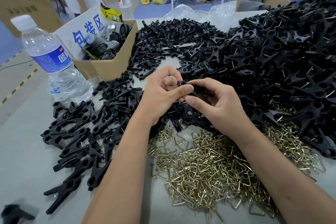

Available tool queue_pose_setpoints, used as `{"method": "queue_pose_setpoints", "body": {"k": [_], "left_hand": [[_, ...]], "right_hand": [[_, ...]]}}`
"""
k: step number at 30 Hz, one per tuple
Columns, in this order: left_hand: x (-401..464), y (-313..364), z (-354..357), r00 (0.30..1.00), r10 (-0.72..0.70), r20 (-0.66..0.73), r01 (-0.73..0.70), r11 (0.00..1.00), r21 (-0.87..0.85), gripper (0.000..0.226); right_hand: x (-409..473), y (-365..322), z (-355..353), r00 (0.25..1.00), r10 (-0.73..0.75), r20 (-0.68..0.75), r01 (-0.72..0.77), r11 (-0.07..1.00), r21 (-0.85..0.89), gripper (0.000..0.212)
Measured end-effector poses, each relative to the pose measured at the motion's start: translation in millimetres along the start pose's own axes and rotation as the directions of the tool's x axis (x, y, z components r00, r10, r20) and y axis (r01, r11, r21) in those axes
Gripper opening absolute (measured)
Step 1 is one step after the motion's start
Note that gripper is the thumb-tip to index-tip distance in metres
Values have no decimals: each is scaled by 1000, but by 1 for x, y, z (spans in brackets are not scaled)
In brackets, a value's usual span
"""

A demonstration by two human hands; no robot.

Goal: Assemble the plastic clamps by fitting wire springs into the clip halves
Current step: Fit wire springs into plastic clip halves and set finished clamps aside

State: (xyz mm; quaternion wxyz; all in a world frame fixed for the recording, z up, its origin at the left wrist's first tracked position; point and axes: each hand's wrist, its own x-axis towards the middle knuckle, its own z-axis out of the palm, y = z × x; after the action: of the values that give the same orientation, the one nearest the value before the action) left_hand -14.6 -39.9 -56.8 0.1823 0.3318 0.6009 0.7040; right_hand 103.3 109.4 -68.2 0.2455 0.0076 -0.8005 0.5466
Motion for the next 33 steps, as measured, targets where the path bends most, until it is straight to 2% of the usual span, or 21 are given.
{"method": "queue_pose_setpoints", "body": {"k": [3,9,11,14,15,17,18,20,22,23,25,28,31,33], "left_hand": [[0,1,0,999,-27,35,27,1000,0,29],[-3,6,-17,987,-87,137,95,994,-54,26],[-2,5,-20,992,-54,112,57,998,-23,23],[-1,3,-27,1000,4,28,-5,1000,4,23],[-1,3,-30,1000,15,-20,-15,1000,0,24],[0,3,-37,990,34,-140,-37,999,-24,25],[1,3,-39,979,46,-197,-55,998,-41,26],[3,2,-42,960,58,-274,-83,993,-80,28],[4,1,-41,950,62,-305,-94,991,-91,30],[5,0,-40,949,71,-307,-98,992,-75,31],[6,-1,-38,946,96,-309,-110,994,-26,28],[7,-2,-37,940,111,-322,-113,993,13,25],[7,-3,-36,940,112,-323,-113,994,17,28],[7,-4,-35,940,109,-324,-114,993,6,28]], "right_hand": [[0,2,-1,999,13,-38,-11,999,53,30],[-1,1,-2,998,60,-7,-59,992,111,27],[-1,0,-1,998,60,15,-61,994,94,33],[2,-4,4,994,106,-29,-104,994,39,59],[3,-7,5,992,108,-68,-110,994,-13,61],[4,-13,5,995,-5,-101,-17,977,-213,49],[4,-18,5,995,-92,-34,77,946,-314,37],[5,-29,8,950,-175,257,274,863,-425,16],[6,-35,16,854,-109,508,405,751,-521,13],[6,-35,21,823,-54,565,436,698,-569,15],[6,-34,27,818,25,574,410,673,-615,15],[5,-36,29,823,31,567,384,705,-596,4],[4,-35,28,833,50,551,351,723,-596,9],[3,-36,26,851,36,524,307,776,-552,11]]}}
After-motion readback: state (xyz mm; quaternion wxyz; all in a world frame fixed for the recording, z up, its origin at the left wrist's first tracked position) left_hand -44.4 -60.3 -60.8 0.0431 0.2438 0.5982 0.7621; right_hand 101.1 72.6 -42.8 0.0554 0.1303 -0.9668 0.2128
